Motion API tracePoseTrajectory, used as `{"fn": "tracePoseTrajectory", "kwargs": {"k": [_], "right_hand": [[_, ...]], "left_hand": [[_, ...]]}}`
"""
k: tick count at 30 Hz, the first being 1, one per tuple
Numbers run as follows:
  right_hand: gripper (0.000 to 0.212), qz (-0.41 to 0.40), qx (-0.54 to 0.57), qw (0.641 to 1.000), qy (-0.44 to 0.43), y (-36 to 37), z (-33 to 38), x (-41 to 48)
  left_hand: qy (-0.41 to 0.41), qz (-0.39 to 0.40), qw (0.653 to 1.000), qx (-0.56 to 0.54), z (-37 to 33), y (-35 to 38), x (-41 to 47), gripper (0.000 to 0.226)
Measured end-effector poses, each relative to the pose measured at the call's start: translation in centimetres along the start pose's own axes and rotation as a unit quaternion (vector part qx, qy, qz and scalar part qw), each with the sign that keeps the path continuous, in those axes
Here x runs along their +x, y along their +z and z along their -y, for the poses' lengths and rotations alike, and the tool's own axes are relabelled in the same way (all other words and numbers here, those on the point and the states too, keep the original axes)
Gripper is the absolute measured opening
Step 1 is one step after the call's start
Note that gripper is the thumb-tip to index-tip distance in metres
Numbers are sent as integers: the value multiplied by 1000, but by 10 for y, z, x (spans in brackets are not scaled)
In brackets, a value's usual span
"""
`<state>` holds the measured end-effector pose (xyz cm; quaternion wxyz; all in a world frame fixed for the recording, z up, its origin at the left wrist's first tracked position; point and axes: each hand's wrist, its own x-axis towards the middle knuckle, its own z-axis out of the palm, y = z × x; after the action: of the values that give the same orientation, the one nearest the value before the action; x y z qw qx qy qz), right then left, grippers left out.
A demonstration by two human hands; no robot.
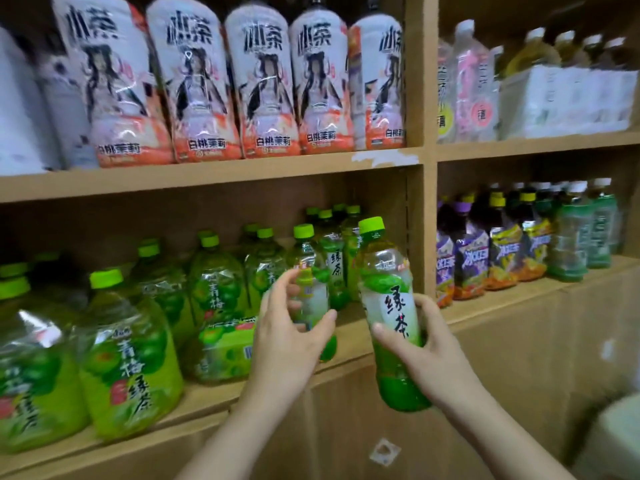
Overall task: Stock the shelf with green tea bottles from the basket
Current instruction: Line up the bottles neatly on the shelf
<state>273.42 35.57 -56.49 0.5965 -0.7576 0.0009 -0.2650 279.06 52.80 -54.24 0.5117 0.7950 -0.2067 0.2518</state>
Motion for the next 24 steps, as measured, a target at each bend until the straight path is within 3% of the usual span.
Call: {"fn": "tracePoseTrajectory", "kwargs": {"k": [3, 7, 12, 17, 19, 21, 24], "right_hand": [[49, -27, 16, 999, -37, 7, -4, 40], [56, -53, 9, 997, -50, 22, -23, 85], [56, -54, -35, 997, -34, 32, -65, 102], [61, -45, -60, 997, -27, 31, -80, 105], [65, -57, -77, 995, -24, 31, -82, 105], [74, -67, -87, 994, -23, 32, -83, 104], [79, -89, -102, 990, -25, 32, -85, 104]], "left_hand": [[-35, -37, 996, 67, 14, -2, 27, 93], [-100, 10, 987, 124, 23, 16, 60, 107], [-125, 34, 970, 204, 35, 32, 73, 79], [-131, 200, 971, 21, 40, 23, 100, 32], [-137, 234, 962, 20, 42, 22, 105, 16], [-132, 223, 964, 55, 45, 24, 106, 17], [-113, 170, 968, 145, 42, 27, 98, 42]]}}
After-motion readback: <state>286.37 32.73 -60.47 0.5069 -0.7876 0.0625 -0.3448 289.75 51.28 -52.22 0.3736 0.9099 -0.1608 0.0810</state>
